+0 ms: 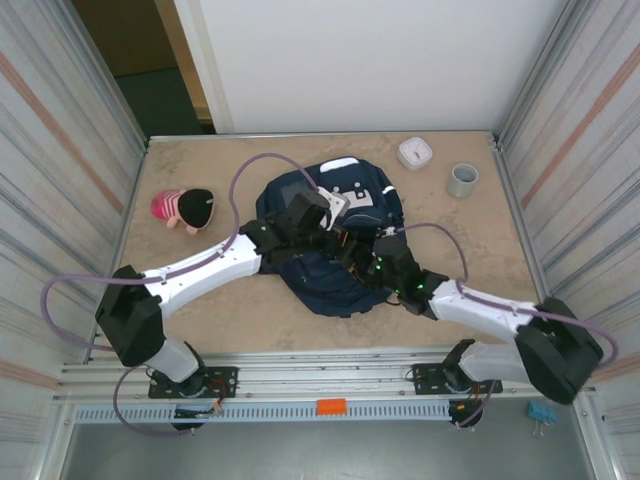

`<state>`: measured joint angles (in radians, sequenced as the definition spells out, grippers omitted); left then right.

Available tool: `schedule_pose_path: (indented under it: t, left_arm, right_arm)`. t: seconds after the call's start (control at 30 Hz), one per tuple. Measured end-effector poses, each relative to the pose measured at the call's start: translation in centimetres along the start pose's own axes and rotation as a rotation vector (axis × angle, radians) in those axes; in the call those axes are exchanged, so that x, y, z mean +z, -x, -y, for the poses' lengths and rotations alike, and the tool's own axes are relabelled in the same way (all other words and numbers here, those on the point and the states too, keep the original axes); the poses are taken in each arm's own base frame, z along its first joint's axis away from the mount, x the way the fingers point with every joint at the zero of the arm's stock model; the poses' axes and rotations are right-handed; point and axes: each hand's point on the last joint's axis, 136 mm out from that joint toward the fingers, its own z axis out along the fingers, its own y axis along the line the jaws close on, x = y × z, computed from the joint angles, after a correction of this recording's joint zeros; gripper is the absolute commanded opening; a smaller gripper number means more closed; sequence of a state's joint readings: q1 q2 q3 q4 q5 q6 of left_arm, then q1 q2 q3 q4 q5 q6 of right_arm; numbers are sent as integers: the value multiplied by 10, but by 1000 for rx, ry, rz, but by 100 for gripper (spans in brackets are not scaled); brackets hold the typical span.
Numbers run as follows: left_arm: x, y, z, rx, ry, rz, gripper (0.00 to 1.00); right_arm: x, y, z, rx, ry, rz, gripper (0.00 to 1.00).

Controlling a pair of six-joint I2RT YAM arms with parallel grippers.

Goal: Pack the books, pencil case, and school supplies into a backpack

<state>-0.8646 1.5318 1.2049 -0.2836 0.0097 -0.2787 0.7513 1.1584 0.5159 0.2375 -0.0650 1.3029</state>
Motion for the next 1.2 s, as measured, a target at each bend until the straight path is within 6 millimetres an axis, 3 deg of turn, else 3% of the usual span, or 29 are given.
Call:
schedule_pose_path:
  t: [0.13, 0.27, 0.5, 0.9, 1.2]
  left_arm:
    - [1, -2, -4, -8, -1, -5, 0]
    - [1, -1, -4, -12, -9, -1, 0]
    - [1, 0, -3, -16, -19, -1, 0]
    - [1, -1, 0, -19, -36, -6, 0]
    - [1, 1, 0, -24, -39, 1, 0]
  right_arm:
    - [-28, 17, -2, -38, 15, -1, 52]
    - [-34, 26, 13, -35, -20, -31, 40]
    - [-22, 6, 34, -29, -82, -154, 37]
    - [2, -16, 41, -49, -93, -226, 26]
    - [34, -7, 33, -56, -82, -207, 20]
